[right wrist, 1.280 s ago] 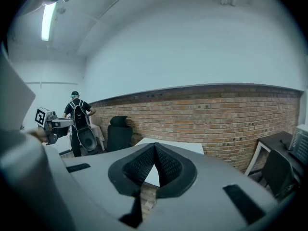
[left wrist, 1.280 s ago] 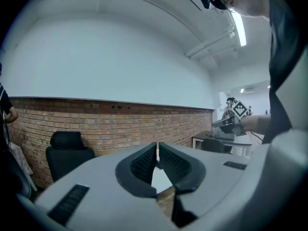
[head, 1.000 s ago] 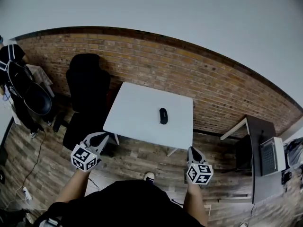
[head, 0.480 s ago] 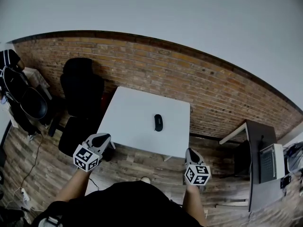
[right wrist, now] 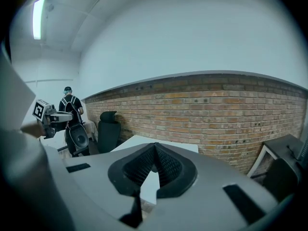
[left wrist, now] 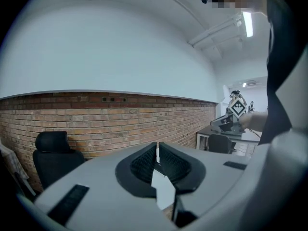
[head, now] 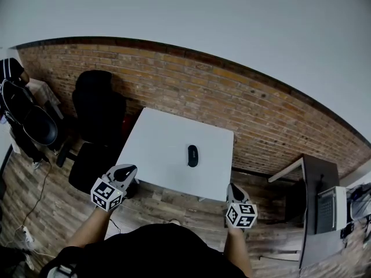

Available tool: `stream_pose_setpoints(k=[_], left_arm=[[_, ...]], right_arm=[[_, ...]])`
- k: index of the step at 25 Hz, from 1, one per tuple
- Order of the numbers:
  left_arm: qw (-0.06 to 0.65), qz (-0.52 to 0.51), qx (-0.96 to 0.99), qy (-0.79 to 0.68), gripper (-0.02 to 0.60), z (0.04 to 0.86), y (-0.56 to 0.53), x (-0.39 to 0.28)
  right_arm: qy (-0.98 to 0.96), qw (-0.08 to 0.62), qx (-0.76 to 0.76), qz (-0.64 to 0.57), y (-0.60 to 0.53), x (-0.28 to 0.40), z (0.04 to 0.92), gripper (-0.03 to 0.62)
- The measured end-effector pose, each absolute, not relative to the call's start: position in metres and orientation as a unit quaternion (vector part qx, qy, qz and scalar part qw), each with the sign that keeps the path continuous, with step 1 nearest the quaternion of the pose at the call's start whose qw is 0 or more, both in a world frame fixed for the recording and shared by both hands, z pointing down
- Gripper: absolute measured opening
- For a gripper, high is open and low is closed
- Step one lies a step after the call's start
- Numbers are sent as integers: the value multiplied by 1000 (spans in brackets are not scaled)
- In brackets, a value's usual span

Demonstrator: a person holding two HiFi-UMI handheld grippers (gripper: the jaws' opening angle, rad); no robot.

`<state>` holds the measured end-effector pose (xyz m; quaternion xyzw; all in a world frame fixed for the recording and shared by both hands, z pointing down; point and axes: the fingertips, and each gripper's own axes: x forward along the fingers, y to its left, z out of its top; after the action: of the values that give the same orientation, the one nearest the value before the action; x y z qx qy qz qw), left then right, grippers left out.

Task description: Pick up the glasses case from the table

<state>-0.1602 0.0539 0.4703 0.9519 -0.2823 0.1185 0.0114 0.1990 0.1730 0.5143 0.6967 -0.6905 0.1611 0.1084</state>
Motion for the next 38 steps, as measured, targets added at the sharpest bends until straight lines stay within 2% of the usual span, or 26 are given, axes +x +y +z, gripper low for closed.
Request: stream_pose_setpoints(k=[38], left_arm=[[2,145,930,-336,23,474,3,-57]], right_arm=[[-754,110,621,183,66,280,550,15]])
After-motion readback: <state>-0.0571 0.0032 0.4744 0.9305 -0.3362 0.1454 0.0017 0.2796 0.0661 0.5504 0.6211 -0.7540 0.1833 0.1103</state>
